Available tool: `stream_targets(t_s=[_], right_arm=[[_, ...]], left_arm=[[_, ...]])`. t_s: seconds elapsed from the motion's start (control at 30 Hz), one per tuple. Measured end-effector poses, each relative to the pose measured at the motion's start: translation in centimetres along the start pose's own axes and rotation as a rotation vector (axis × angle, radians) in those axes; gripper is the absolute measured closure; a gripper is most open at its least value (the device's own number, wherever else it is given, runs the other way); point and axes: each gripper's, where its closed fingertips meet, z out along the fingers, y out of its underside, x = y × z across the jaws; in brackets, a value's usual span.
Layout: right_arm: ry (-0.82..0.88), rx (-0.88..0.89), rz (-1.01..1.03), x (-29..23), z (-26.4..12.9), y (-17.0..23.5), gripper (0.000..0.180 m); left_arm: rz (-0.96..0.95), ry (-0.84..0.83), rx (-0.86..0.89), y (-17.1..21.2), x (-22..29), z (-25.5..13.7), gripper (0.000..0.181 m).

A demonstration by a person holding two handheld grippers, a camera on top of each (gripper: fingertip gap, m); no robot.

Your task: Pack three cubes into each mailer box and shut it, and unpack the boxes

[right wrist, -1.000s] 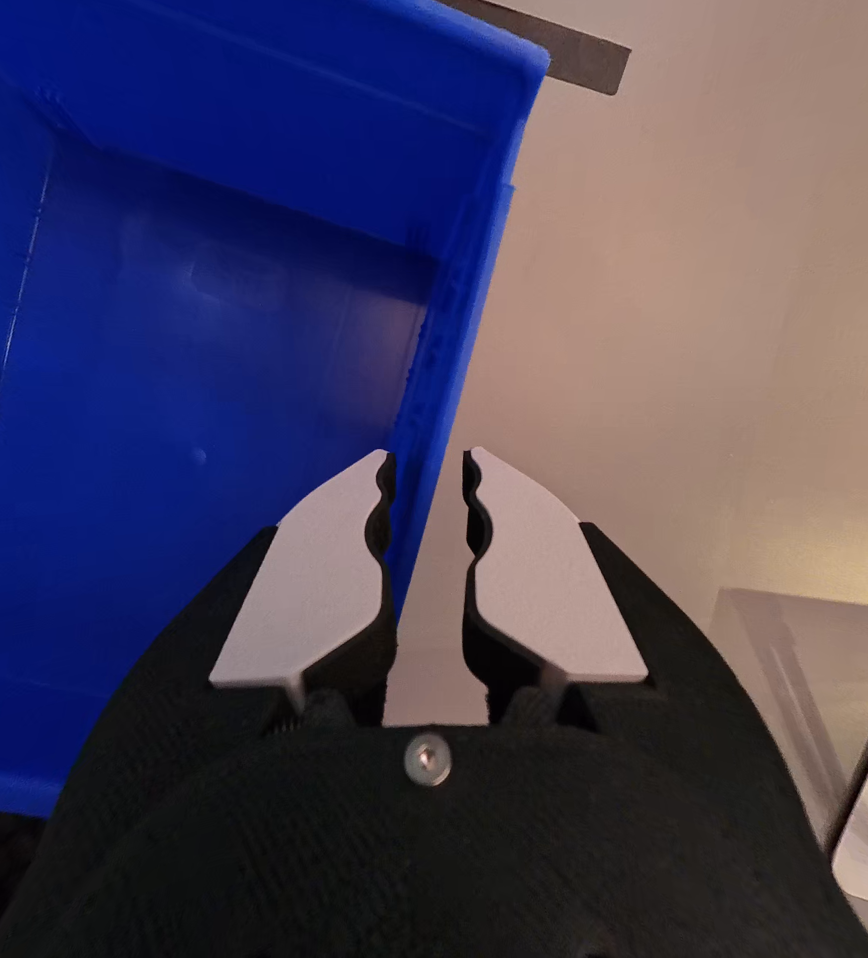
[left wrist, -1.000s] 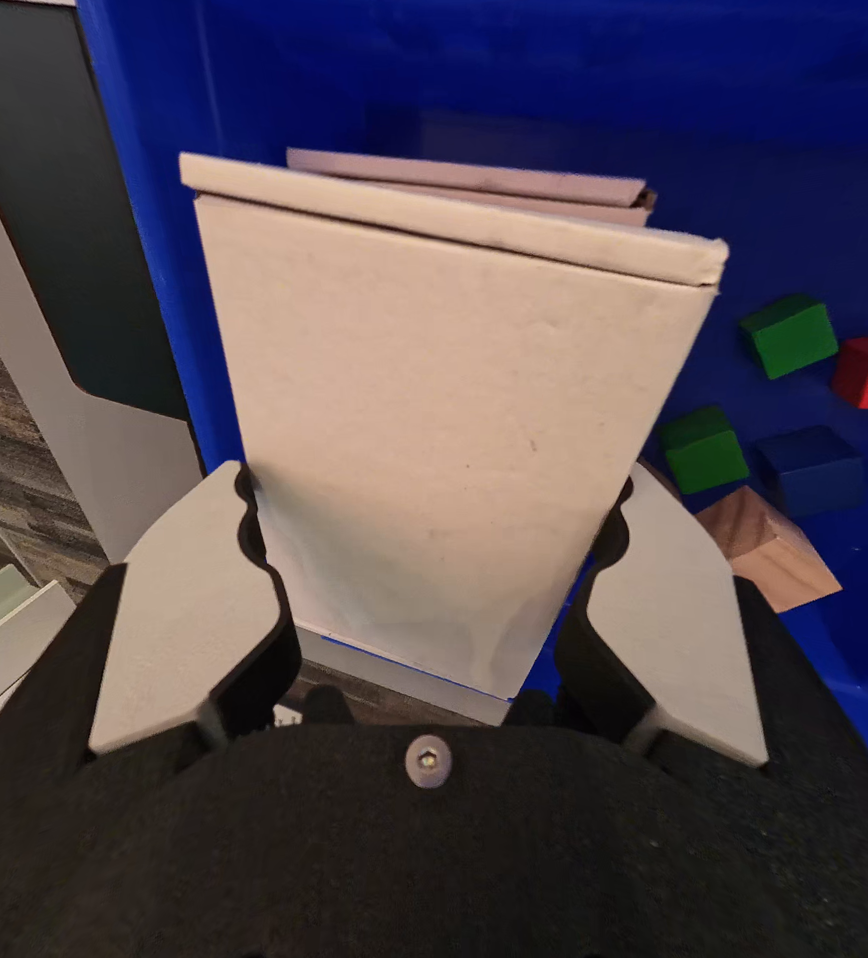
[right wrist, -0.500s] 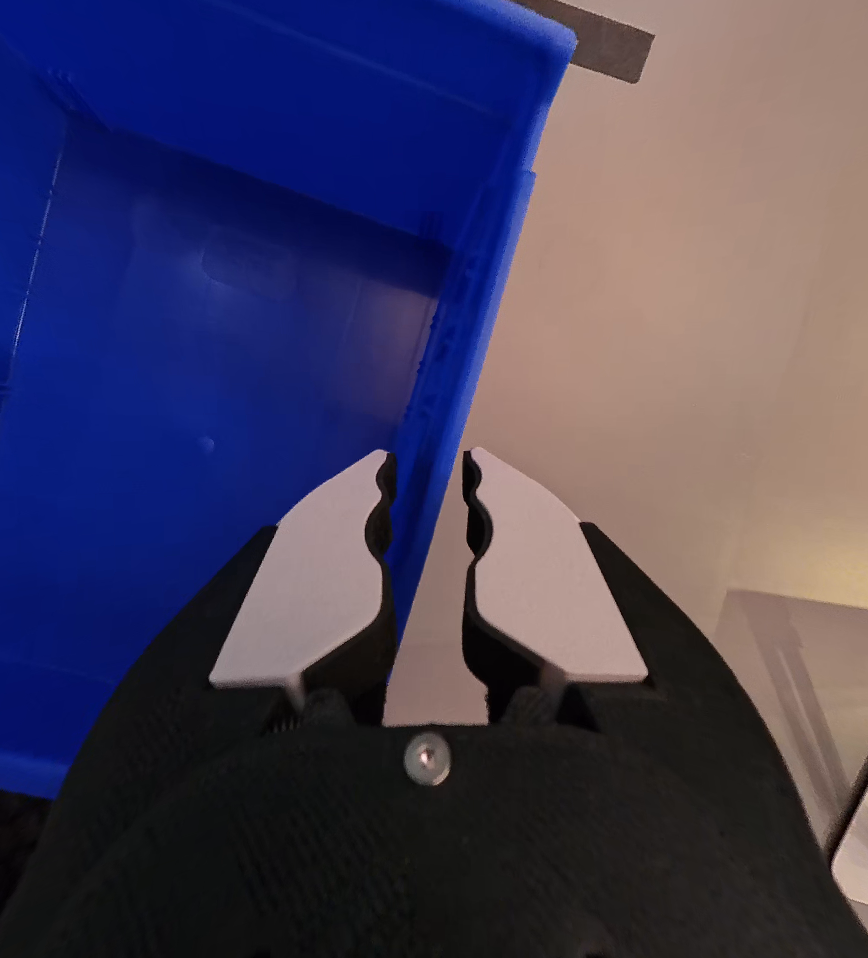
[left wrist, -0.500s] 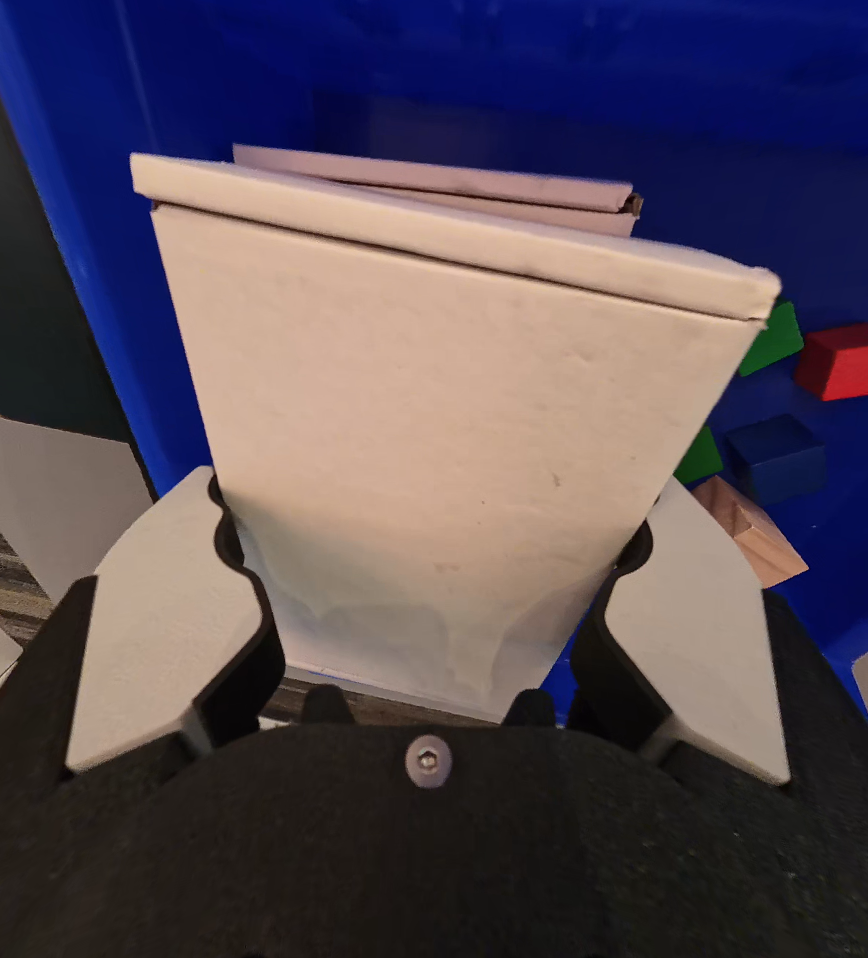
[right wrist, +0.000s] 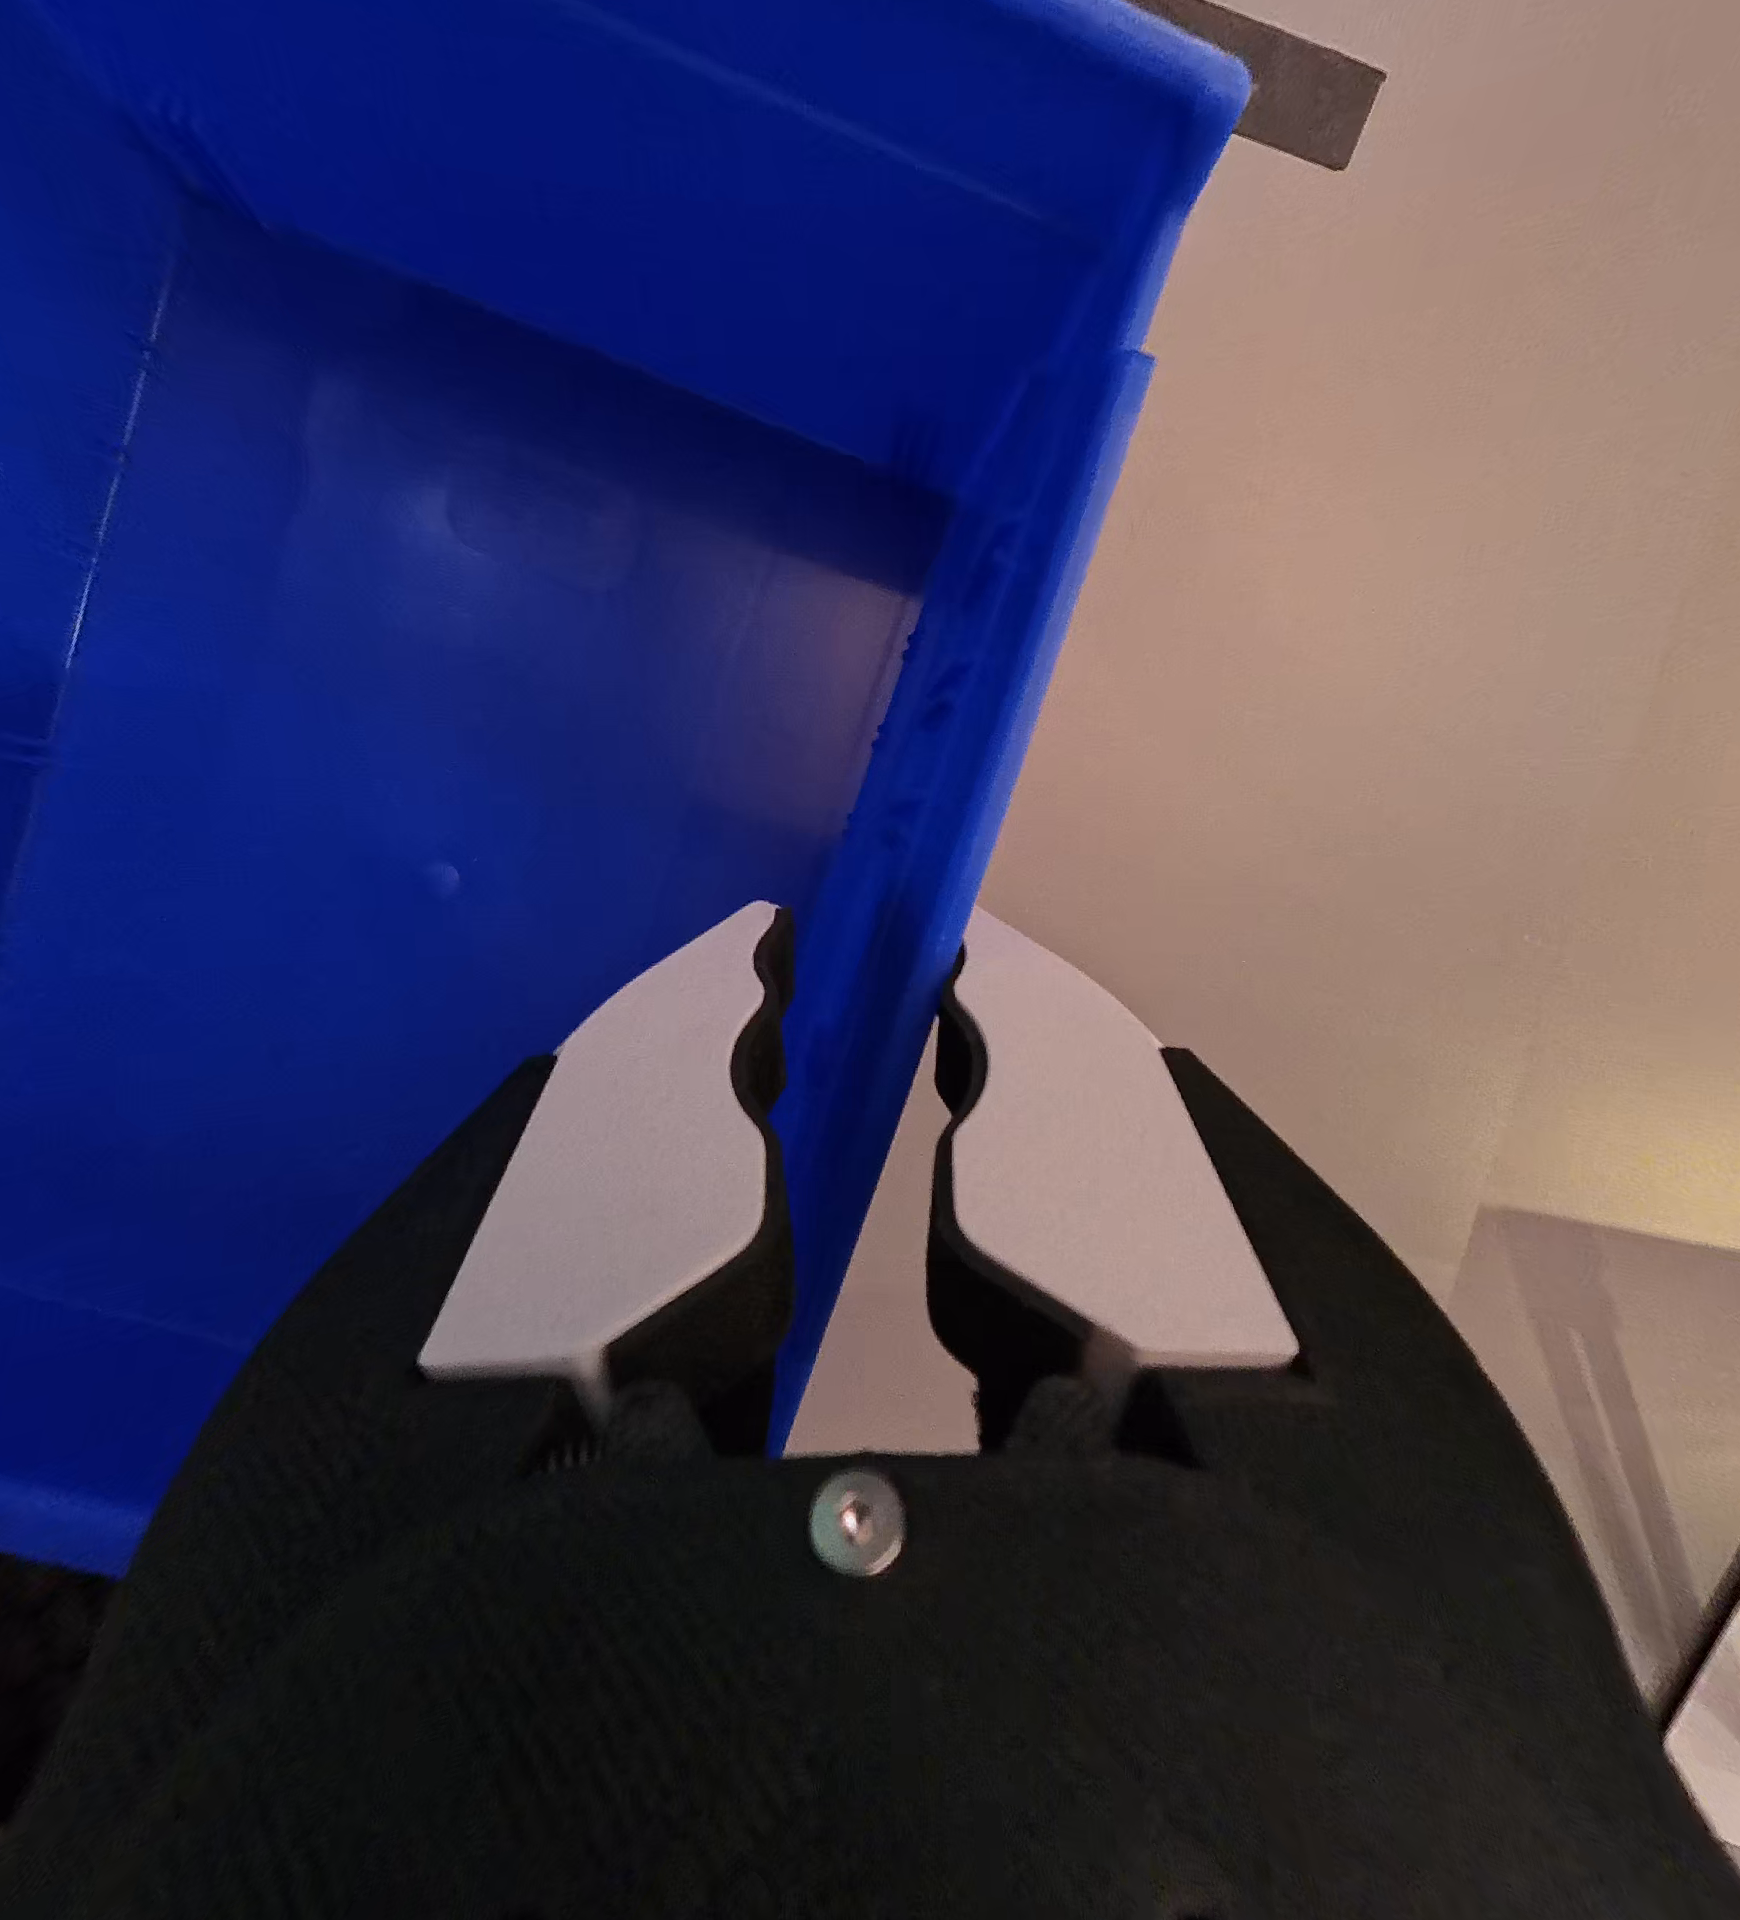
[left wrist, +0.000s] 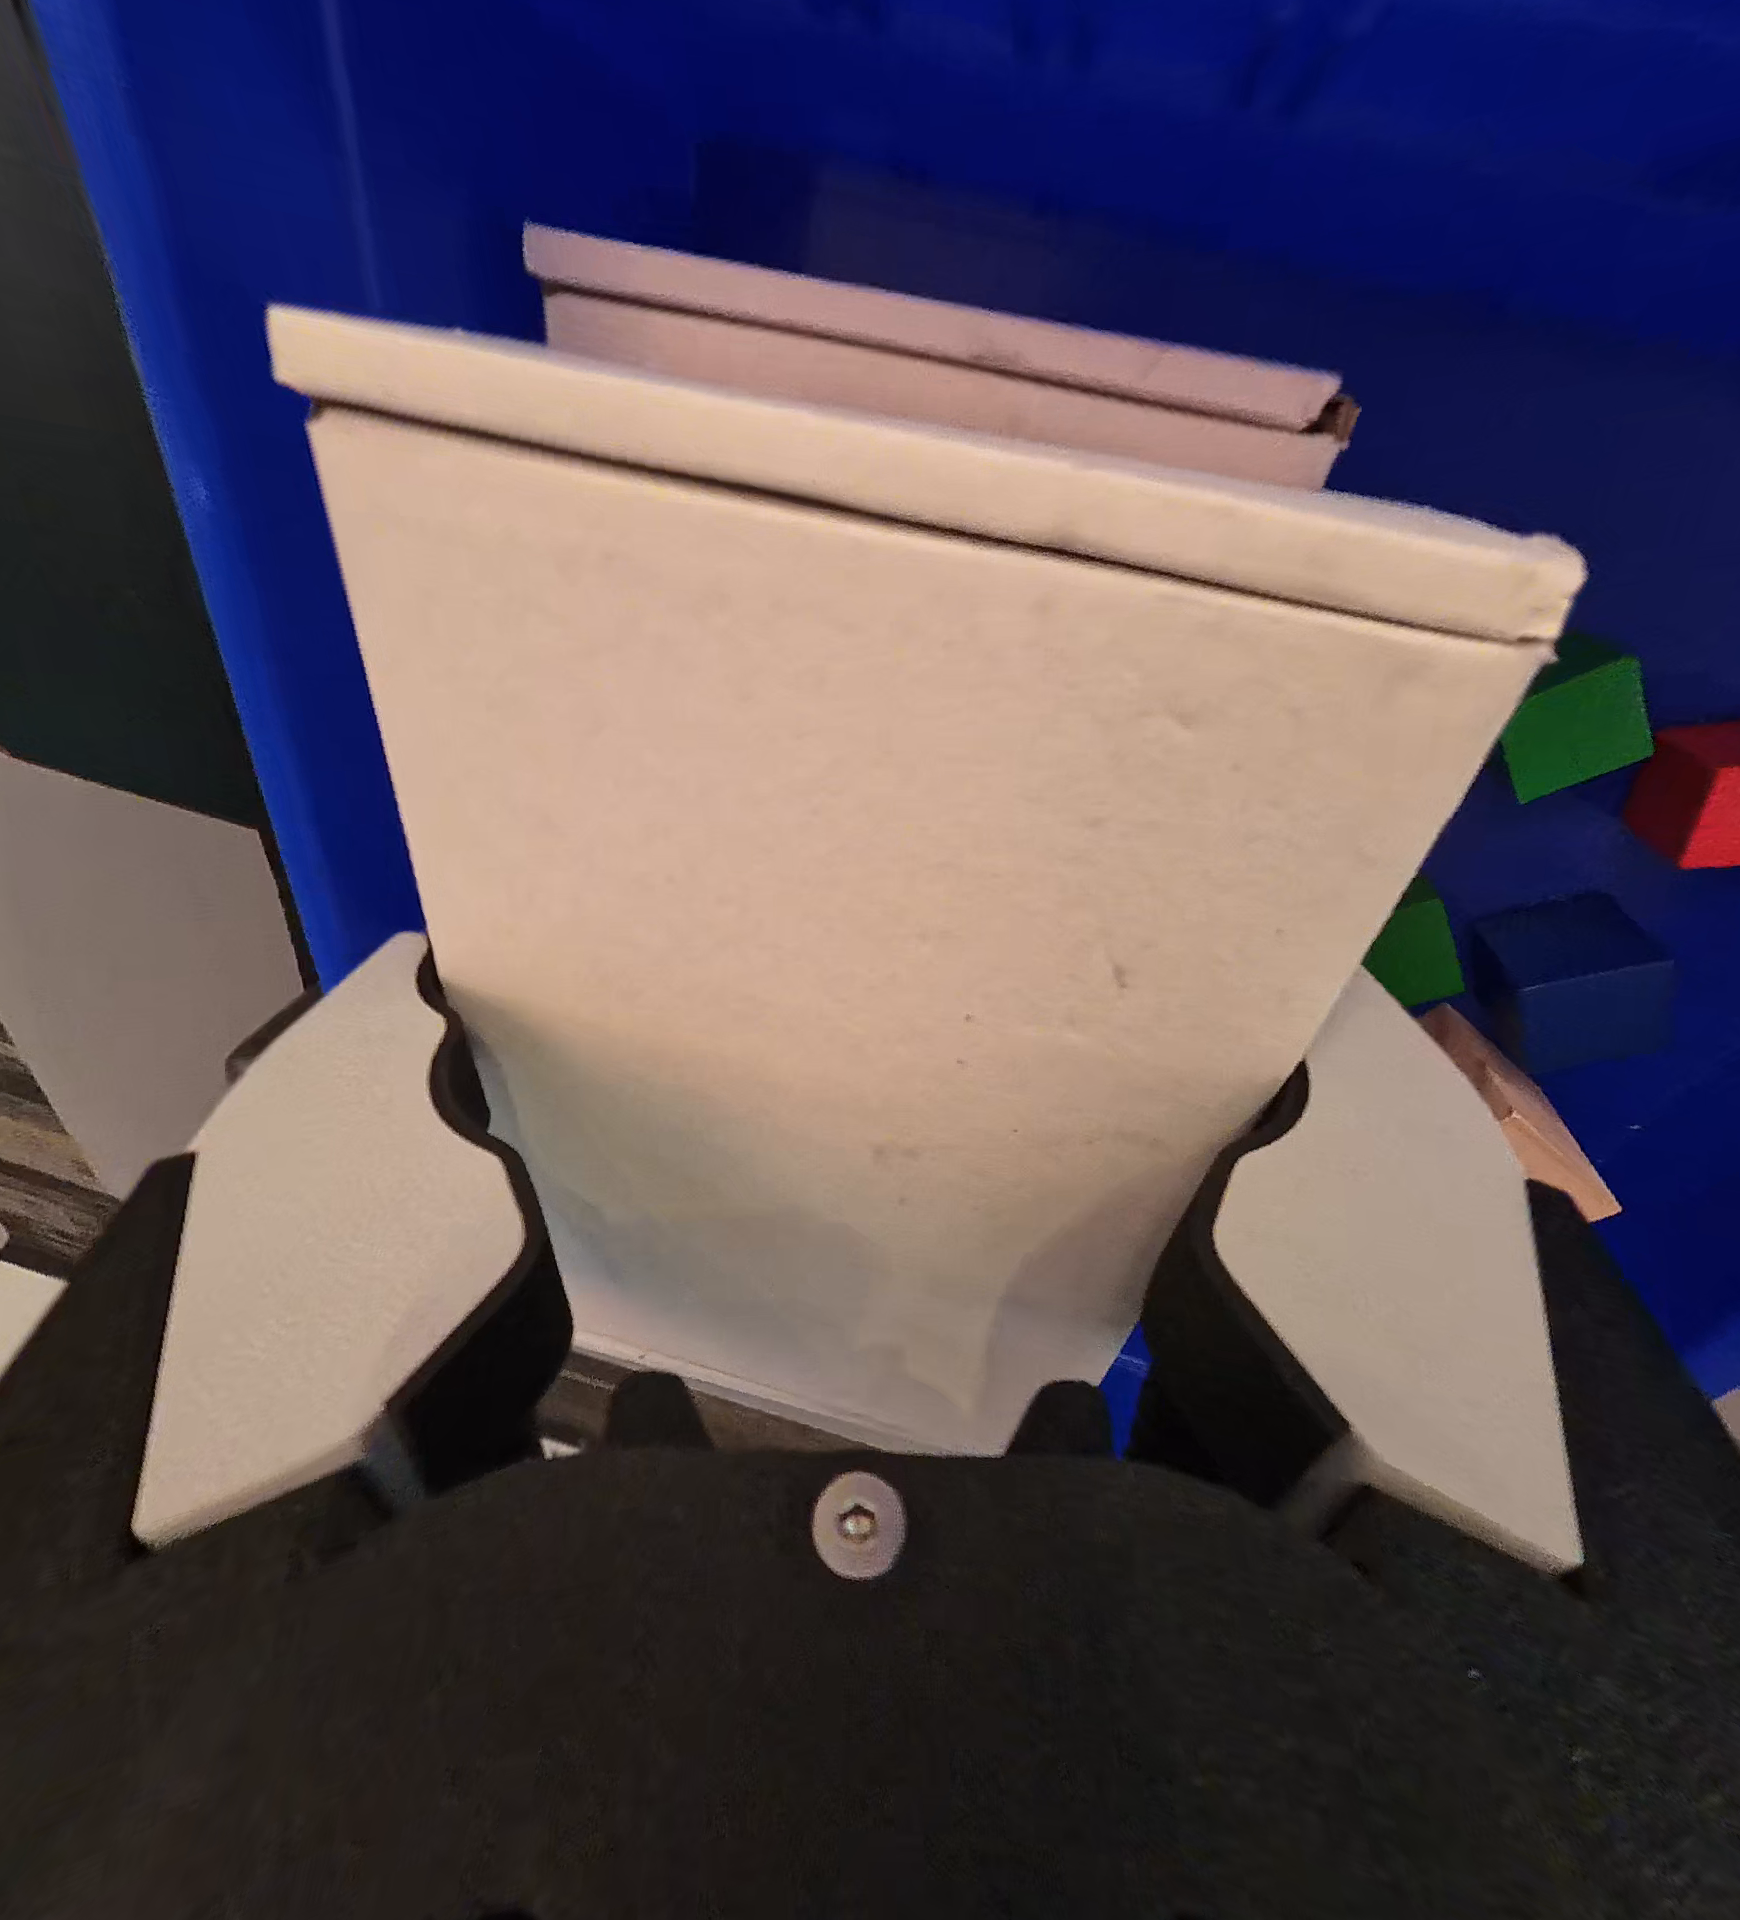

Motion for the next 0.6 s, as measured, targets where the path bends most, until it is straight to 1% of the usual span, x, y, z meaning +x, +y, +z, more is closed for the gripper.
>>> stream_targets(t_s=[0.37,0.6], right_arm=[[0.001,-0.001,-0.005,-0.1,-0.1,0.2,0.152],[0.006,0.0,-0.01,-0.1,-0.3,0.2,0.152]], left_arm=[[0.013,-0.083,-0.021,0.3,-0.2,-1.6,0.04],[0.006,-0.123,-0.038,0.1,-0.6,-4.8,0.04]])
